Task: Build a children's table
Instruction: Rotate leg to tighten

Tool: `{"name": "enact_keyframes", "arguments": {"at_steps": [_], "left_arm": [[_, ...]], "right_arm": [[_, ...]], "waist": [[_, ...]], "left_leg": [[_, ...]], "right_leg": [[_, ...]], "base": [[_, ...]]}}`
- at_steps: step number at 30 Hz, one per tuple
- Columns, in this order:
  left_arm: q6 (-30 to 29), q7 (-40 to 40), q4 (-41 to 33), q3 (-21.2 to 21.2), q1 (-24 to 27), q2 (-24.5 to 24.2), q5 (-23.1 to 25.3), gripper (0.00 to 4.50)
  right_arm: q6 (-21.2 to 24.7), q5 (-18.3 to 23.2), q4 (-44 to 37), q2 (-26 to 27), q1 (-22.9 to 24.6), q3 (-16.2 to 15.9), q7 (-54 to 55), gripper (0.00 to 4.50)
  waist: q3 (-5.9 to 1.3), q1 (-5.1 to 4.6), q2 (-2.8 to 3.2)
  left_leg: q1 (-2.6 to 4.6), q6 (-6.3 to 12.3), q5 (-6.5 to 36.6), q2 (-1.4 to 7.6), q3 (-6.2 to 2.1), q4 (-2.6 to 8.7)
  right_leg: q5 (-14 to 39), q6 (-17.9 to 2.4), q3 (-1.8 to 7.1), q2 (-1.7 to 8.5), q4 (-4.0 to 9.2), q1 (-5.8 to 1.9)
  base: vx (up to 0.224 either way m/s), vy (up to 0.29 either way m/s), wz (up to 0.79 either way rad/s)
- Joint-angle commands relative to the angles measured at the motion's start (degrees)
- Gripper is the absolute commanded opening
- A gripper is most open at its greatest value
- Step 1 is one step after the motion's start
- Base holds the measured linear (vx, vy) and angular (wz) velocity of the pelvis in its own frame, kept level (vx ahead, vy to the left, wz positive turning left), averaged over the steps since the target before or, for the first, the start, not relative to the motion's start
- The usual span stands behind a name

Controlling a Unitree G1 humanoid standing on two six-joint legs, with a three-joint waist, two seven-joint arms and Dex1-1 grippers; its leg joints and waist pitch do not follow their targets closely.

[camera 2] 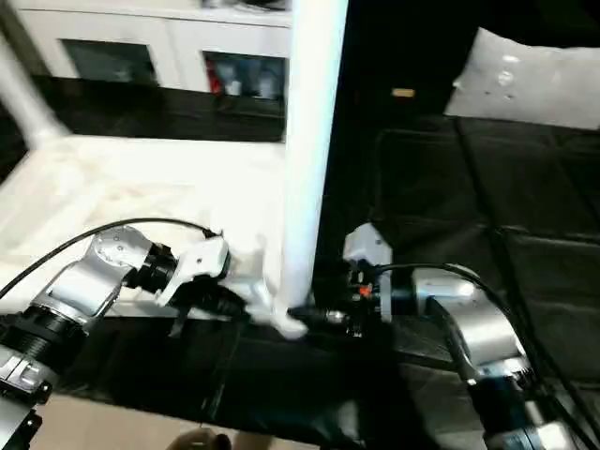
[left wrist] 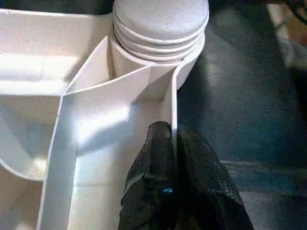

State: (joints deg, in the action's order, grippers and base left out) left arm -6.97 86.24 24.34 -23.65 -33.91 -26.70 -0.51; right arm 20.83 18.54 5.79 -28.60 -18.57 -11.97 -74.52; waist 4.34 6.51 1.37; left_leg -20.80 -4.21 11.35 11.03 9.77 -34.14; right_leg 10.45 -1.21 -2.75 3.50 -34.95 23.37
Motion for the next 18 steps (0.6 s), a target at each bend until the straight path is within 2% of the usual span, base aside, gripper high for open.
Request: {"name": "enact_keyframes", "arguments": {"at_steps": [1, 5, 6, 9, 10, 14, 15, 18], "left_arm": [[0.93, 3.98, -2.00, -2.07, -1.19, 0.02, -1.52, 0.00], [1.42, 5.98, -2.28, -3.10, -1.43, -0.68, -1.70, 0.00], [1.37, 6.17, -2.54, -3.32, -1.43, -0.83, -1.81, 0.00], [0.97, 6.26, -3.29, -3.83, -1.39, -1.13, -2.29, 0.00], [0.98, 6.26, -3.36, -4.01, -1.42, -1.23, -2.32, 0.00], [0.46, 6.26, -3.69, -4.07, -1.26, -1.29, -2.54, 0.00], [0.36, 6.26, -3.70, -4.01, -1.21, -1.33, -2.63, 0.00], [-0.16, 5.94, -3.66, -3.40, -0.99, -1.20, -2.44, 0.00]], "right_arm": [[0.76, 0.88, 0.59, -0.55, -1.25, -0.91, -1.74, 3.46], [1.37, 1.14, 1.88, -0.33, -2.89, -2.40, -3.86, 3.08], [1.57, 1.18, 2.06, -0.29, -3.19, -2.72, -4.35, 3.01], [1.88, 1.18, 2.40, -0.18, -3.70, -3.28, -5.31, 2.87], [2.07, 1.26, 2.42, -0.17, -3.80, -3.41, -5.60, 2.64], [2.88, 1.82, 2.26, 0.04, -3.95, -3.52, -6.16, 2.37], [3.31, 2.22, 2.05, 0.07, -3.89, -3.63, -6.27, 2.28], [4.21, 2.80, 1.03, 0.16, -3.27, -3.96, -6.20, 2.20]], "waist": [[-4.05, -0.28, 0.03], [-4.17, -0.12, -0.02], [-4.28, -0.04, -0.20], [-4.38, -0.01, -0.13], [-4.44, -0.04, -0.23], [-4.45, 0.03, -0.29], [-4.46, 0.06, -0.10], [-4.45, 0.03, -0.07]], "left_leg": [[0.71, 2.77, 8.97, 2.34, -0.21, 3.95], [0.56, 2.63, 8.46, 2.25, -0.24, 3.88], [0.54, 2.71, 8.01, 2.29, -0.24, 3.85], [0.43, 2.95, 6.80, 2.27, -0.26, 3.75], [0.42, 2.98, 6.72, 2.23, -0.23, 3.72], [0.34, 2.79, 6.57, 2.13, -0.22, 3.69], [0.38, 2.72, 6.59, 2.15, -0.26, 3.70], [0.41, 2.48, 6.86, 2.19, -0.26, 3.70]], "right_leg": [[10.73, -14.19, 2.58, 4.34, 3.96, -3.09], [10.01, -14.08, 2.54, 4.28, 3.78, -3.12], [9.34, -14.17, 2.53, 4.33, 3.70, -3.21], [7.81, -14.36, 2.46, 4.31, 3.43, -3.19], [7.75, -14.39, 2.46, 4.30, 3.43, -3.25], [8.61, -13.99, 2.44, 4.29, 3.45, -3.32], [8.80, -13.96, 2.44, 4.31, 3.46, -3.29], [9.18, -13.79, 2.46, 4.28, 3.54, -3.26]], "base": [[0.000, 0.000, 0.00], [0.000, 0.000, 0.00], [0.000, 0.000, 0.00], [0.000, 0.000, 0.00], [0.000, 0.000, 0.00], [0.000, 0.000, 0.00], [0.000, 0.000, 0.00], [0.000, 0.000, 0.00]]}}
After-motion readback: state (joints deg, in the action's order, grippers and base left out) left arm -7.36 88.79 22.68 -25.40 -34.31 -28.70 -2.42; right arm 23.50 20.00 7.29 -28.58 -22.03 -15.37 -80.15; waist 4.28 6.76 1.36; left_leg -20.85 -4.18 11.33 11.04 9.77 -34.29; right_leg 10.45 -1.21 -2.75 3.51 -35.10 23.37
